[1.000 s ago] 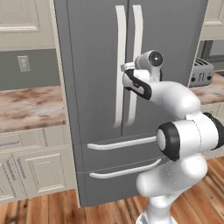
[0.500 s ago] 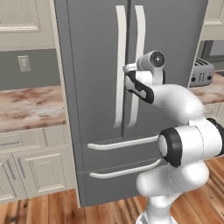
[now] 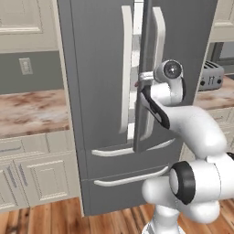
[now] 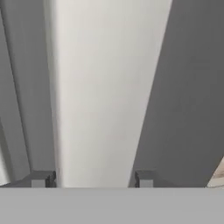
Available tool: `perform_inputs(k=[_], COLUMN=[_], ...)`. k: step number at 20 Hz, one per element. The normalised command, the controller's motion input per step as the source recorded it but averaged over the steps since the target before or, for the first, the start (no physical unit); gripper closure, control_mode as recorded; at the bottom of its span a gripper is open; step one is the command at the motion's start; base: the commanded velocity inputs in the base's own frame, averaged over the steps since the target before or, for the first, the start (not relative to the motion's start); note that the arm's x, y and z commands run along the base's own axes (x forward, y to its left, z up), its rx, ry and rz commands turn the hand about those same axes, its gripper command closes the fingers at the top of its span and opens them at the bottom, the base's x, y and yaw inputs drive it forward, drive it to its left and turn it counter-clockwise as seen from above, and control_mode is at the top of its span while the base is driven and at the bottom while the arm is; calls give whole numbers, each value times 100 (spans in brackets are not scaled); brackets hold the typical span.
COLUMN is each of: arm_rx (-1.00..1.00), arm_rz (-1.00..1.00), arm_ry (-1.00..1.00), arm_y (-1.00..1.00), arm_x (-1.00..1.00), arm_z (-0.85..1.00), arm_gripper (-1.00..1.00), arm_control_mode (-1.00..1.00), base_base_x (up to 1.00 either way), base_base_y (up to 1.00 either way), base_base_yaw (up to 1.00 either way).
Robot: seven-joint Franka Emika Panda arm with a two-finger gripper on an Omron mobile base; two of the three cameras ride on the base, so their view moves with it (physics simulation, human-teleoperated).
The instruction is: Move the hot dog bun to the plate on the dining table and place the condiment next to that plate. Then navigate to the fridge and take the sausage and place it on the plate as well.
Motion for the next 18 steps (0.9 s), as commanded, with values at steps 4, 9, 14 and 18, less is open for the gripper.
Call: perform_inputs(k=[4, 9, 14, 18], arm_rx=[0, 0, 0, 0], arm_rz=[-9, -8, -6, -2], arm_ry=[4, 9, 13, 18], arm_y=[-65, -66, -72, -75], arm_x=[-76, -73, -64, -54], arm_z=[45, 47, 49, 47], arm_gripper=[100, 100, 100, 100], arm_control_mode=[-100, -100, -100, -100], base_base_x=[0, 0, 0, 0], base_base_y=[0, 0, 0, 0], base_base_yaw=[0, 0, 0, 0])
